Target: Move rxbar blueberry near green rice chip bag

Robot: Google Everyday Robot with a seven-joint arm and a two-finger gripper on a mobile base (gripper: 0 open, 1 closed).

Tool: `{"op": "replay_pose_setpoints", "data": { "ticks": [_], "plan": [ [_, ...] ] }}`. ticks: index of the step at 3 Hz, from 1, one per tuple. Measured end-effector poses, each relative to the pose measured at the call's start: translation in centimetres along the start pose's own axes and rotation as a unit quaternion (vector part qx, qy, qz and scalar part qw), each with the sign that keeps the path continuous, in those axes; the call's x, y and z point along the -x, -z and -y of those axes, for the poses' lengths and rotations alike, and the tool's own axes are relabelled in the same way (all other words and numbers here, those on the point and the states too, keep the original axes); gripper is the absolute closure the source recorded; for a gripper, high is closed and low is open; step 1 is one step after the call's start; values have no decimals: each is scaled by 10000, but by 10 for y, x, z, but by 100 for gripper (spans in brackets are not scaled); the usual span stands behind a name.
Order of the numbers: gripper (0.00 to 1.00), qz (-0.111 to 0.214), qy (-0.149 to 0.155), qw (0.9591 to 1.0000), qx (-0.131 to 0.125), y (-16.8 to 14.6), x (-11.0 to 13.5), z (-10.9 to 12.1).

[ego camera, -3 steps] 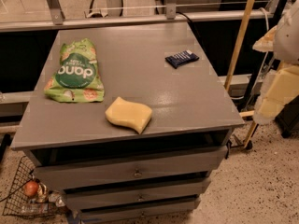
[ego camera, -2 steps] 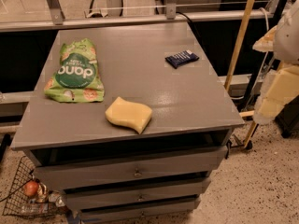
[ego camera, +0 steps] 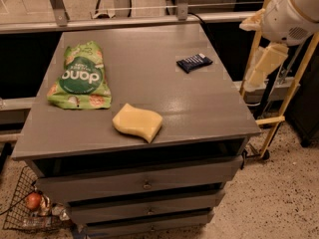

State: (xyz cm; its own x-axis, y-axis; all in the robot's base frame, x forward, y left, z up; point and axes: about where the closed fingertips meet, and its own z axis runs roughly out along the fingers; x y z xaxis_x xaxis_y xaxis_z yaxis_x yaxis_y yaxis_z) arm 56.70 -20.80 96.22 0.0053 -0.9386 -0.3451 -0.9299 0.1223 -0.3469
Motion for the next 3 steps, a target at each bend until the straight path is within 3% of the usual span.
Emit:
{"op": "replay_pose_setpoints", "data": {
  "ticks": [1, 2, 3],
  "plan": [
    [0, 607, 134, 9981, -36, -48, 13, 54],
    [0, 905, -208, 9957, 17, -93, 20, 92],
    [0, 931, -263, 9953, 10, -98, 18, 97]
  ]
}}
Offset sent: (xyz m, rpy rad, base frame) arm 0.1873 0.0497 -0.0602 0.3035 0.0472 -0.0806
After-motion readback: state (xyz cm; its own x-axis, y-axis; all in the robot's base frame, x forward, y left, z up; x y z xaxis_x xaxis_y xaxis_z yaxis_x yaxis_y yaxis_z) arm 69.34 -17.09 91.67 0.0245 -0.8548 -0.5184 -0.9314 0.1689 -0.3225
